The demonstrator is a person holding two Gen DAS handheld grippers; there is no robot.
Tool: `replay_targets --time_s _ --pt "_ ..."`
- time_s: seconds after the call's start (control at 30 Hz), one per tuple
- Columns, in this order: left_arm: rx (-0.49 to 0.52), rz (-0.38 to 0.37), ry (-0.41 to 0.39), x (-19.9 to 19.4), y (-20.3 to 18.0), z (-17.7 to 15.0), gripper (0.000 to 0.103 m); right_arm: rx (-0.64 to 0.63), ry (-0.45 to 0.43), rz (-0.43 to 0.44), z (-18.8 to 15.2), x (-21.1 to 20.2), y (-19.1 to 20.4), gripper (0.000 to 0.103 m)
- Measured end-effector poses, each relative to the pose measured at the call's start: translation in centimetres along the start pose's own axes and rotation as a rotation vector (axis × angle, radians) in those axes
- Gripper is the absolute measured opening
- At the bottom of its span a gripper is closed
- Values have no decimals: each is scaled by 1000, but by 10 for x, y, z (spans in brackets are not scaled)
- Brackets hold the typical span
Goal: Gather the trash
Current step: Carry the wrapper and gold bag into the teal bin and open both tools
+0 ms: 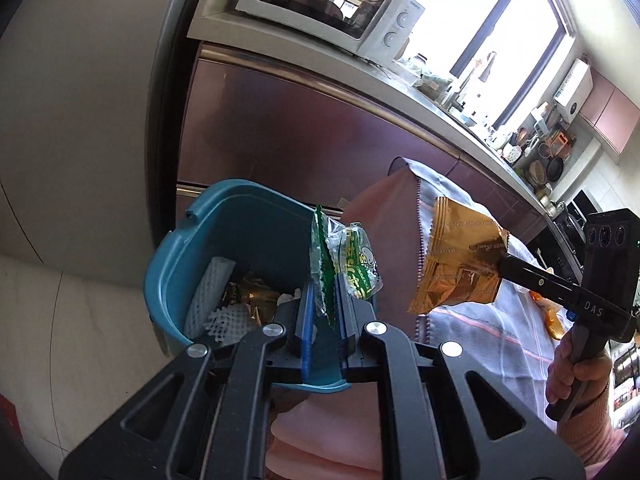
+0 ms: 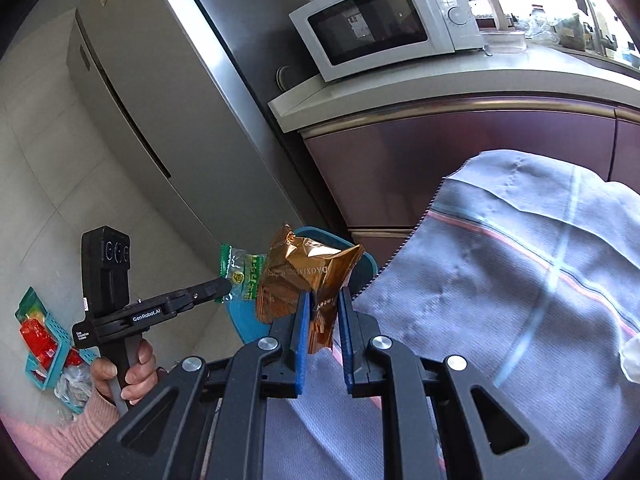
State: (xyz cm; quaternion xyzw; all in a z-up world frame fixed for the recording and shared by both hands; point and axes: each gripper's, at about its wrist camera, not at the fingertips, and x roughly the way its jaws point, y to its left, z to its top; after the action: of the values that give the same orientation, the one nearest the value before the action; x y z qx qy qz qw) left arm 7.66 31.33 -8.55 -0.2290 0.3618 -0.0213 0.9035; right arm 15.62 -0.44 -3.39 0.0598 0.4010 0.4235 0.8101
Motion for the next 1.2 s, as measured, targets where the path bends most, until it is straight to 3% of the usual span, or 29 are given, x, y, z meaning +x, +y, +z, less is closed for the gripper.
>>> replay_targets --time_s 0.53,0.7,1.0,1.2 --pt "-31 66 60 35 22 -5 10 -16 137 -66 11 79 13 14" --pt "-35 76 77 49 23 -5 14 -14 165 -89 10 93 15 20" --pt "-27 96 112 66 20 -9 17 -10 146 -89 4 83 9 23" --pt "-2 59 101 63 5 -11 18 -17 117 -75 -4 64 10 24"
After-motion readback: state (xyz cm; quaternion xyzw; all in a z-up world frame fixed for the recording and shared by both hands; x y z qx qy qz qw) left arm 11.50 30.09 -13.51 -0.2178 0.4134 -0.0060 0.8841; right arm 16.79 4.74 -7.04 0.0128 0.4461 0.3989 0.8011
